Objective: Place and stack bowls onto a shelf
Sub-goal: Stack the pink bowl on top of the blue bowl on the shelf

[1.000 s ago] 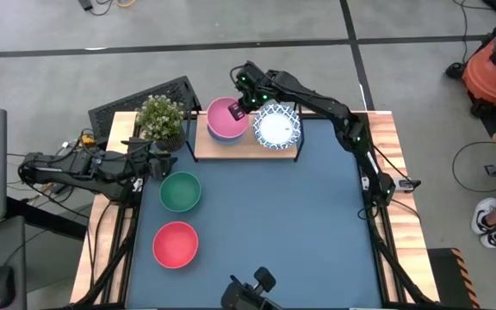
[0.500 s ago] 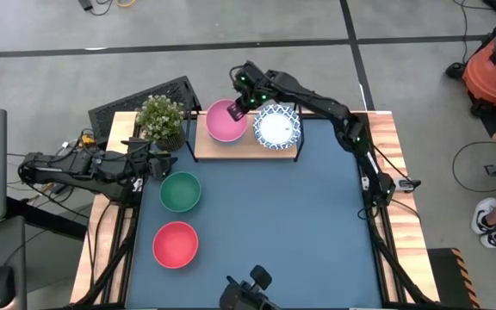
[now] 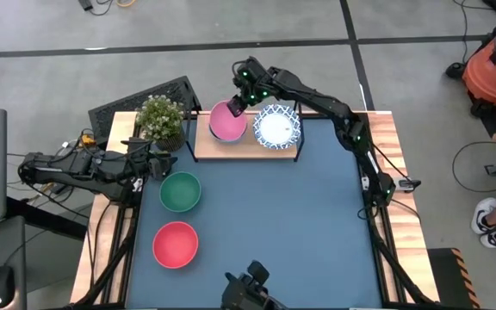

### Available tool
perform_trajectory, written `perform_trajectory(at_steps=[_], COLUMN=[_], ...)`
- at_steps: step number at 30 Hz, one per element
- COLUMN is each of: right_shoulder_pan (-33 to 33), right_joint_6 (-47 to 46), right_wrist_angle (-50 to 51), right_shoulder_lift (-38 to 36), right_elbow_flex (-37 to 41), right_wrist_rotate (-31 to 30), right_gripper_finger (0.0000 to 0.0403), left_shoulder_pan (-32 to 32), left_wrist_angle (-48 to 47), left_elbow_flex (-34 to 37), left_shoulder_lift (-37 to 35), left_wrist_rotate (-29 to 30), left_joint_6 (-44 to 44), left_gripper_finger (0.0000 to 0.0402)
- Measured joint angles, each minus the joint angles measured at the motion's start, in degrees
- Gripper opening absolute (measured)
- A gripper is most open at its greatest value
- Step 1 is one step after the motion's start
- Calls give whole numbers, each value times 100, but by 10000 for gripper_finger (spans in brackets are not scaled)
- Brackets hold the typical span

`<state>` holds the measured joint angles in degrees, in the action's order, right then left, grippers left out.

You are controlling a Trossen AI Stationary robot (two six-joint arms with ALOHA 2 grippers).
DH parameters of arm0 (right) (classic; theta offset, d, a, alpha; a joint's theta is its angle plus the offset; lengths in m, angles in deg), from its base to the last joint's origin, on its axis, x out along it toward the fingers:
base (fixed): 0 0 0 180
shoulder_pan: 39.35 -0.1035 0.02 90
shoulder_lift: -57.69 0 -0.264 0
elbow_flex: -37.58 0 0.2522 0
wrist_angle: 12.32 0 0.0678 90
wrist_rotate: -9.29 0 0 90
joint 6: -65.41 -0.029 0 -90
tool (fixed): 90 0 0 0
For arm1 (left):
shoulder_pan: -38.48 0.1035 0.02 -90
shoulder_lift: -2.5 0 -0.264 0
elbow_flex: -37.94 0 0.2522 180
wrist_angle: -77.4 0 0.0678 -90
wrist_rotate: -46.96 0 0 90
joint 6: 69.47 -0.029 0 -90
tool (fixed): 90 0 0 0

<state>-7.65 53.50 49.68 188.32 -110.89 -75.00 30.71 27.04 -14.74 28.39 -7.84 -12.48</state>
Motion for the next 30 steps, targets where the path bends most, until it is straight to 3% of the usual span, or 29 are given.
perform_trajectory(at_steps=[3,6,15,23,30], right_shoulder_pan=[-4,-68,-95,-84,-226], right_joint_6=[-4,21,319,329,712], right_wrist_angle=[-270,-520,-292,-10,-152], right_shoulder_lift=[-35,-173,-128,2,-106], right_elbow_flex=[0,1,-2,-6,11], right_wrist_rotate=[-82,-492,-452,-444,-422], right_gripper_finger=[200,180,20,50,21], left_shoulder_pan=[0,0,0,0,0], left_wrist_angle=[0,-2,-25,-48,-47], left_elbow_flex=[0,0,0,0,0], left_shoulder_lift=[0,0,0,0,0], left_wrist_rotate=[-1,-5,23,157,184], left_joint_6=[-22,-22,-22,-22,64], left_gripper_finger=[235,235,235,235,235])
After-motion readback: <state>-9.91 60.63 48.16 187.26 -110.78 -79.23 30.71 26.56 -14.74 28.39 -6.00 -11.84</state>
